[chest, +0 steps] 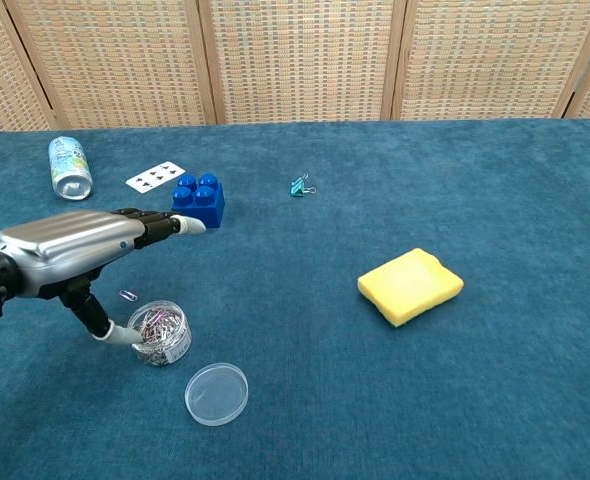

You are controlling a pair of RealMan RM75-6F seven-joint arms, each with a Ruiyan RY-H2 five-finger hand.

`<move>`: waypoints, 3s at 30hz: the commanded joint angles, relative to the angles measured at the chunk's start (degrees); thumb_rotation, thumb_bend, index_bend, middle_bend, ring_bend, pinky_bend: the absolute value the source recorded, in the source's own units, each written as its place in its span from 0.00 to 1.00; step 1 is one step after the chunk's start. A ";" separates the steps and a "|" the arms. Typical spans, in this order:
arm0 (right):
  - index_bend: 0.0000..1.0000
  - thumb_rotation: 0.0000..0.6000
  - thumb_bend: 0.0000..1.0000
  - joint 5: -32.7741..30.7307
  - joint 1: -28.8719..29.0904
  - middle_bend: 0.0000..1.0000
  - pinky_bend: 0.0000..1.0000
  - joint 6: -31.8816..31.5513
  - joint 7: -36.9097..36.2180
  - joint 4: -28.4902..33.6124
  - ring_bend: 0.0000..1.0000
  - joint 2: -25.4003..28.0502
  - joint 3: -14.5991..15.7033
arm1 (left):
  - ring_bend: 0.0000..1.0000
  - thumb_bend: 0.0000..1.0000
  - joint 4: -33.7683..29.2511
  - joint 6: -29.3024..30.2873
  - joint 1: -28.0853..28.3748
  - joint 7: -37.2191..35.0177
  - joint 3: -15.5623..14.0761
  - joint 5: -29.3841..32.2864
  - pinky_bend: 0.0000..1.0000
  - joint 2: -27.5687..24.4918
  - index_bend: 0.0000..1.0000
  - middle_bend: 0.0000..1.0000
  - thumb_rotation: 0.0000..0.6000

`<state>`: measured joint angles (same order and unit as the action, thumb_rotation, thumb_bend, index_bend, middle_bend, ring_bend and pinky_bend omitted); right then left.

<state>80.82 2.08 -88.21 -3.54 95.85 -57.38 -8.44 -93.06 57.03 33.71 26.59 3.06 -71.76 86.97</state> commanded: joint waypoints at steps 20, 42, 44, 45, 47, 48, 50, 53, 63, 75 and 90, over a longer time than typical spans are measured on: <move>0.00 1.00 0.00 0.03 0.48 0.00 0.00 0.55 2.19 0.27 0.00 -0.78 0.19 | 0.00 0.16 15.21 -0.87 -2.69 -23.43 2.76 0.19 0.00 -10.85 0.39 0.00 1.00; 0.00 1.00 0.00 -0.70 0.67 0.00 0.00 0.51 4.13 0.45 0.00 -1.35 -0.06 | 0.00 0.30 37.80 -7.88 -0.91 -37.26 -0.63 -5.99 0.00 0.30 0.51 0.00 1.00; 0.00 1.00 0.00 -0.71 0.66 0.00 0.00 0.50 4.02 0.46 0.00 -1.33 -0.08 | 0.00 0.31 37.99 -7.85 -0.90 -37.11 -0.79 -6.25 0.00 0.47 0.51 0.00 1.00; 0.00 1.00 0.00 -0.72 0.65 0.00 0.00 0.49 3.96 0.45 0.00 -1.31 -0.08 | 0.00 0.32 38.03 -7.88 -0.92 -36.97 -0.94 -6.39 0.00 0.55 0.51 0.00 1.00; 0.00 1.00 0.00 -0.69 0.61 0.00 0.00 0.48 3.77 0.42 0.00 -1.23 -0.07 | 0.00 0.32 38.09 -7.93 -0.98 -36.82 -1.08 -6.51 0.00 0.67 0.51 0.00 1.00; 0.00 1.00 0.00 -0.66 0.61 0.00 0.00 0.47 3.71 0.41 0.00 -1.20 -0.07 | 0.00 0.32 38.13 -7.98 -1.02 -36.80 -1.13 -6.53 0.00 0.74 0.51 0.00 1.00; 0.00 1.00 0.00 -0.58 0.58 0.00 0.00 0.40 3.64 0.43 0.00 -1.16 -0.05 | 0.00 0.32 38.23 -8.03 -1.11 -36.77 -1.25 -6.62 0.00 0.83 0.51 0.00 1.00; 0.00 1.00 0.00 -0.51 0.60 0.00 0.00 0.45 3.57 0.42 0.00 -1.15 -0.03 | 0.00 0.35 38.39 -8.07 -1.34 -36.95 -1.41 -6.69 0.00 0.94 0.51 0.00 1.00; 0.00 1.00 0.00 -0.30 0.59 0.00 0.00 0.34 3.77 0.57 0.00 -1.19 0.07 | 0.00 0.37 39.69 -8.51 -1.73 -37.75 -1.94 -7.25 0.00 0.39 0.51 0.00 1.00; 0.00 1.00 0.00 -0.38 0.65 0.00 0.00 0.53 3.82 0.49 0.00 -1.31 0.12 | 0.00 0.38 41.05 -9.00 -1.71 -37.98 -2.54 -8.12 0.00 1.24 0.52 0.00 1.00; 0.00 1.00 0.00 -0.48 0.73 0.00 0.00 0.77 3.77 0.56 0.00 -1.27 0.14 | 0.00 0.38 42.09 -9.56 -1.66 -38.16 -2.55 -8.28 0.00 2.08 0.54 0.00 1.00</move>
<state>80.34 2.81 -87.45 0.23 96.40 -58.65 -8.29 -50.98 47.49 32.05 -11.58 0.50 -80.05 89.05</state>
